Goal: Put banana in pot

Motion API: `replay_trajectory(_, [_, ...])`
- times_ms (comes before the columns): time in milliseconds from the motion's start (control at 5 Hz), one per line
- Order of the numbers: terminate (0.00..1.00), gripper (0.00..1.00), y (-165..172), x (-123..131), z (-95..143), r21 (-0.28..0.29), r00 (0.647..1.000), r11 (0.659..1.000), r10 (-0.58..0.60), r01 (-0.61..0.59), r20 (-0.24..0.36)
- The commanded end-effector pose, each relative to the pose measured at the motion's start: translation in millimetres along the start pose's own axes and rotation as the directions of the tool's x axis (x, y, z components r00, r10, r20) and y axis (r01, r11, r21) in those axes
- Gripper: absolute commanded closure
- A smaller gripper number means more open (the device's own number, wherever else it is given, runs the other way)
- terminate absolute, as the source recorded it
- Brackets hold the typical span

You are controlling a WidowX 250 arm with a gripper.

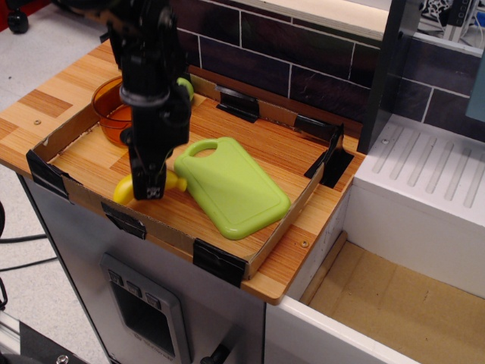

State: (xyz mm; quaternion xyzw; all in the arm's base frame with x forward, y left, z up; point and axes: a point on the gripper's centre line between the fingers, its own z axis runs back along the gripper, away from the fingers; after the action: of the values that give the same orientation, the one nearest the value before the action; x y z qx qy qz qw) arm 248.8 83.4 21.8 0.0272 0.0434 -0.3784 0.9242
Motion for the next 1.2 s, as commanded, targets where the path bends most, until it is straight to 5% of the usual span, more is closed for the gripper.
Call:
replay_trajectory(0, [0.0, 1.0, 23.4, 9.5, 66.7, 0.05, 0.99, 0.995, 0.08, -0.086, 0.114])
replay_trajectory(400, [0.0, 1.0, 93.2, 5.3, 71.5, 0.052, 0.932, 0.937, 0.335, -0.344, 0.139])
replay_trajectory(1000, [0.0, 1.0, 132.5, -5.5, 38.7, 0.114, 0.91, 0.903, 0.406, -0.413, 0.083])
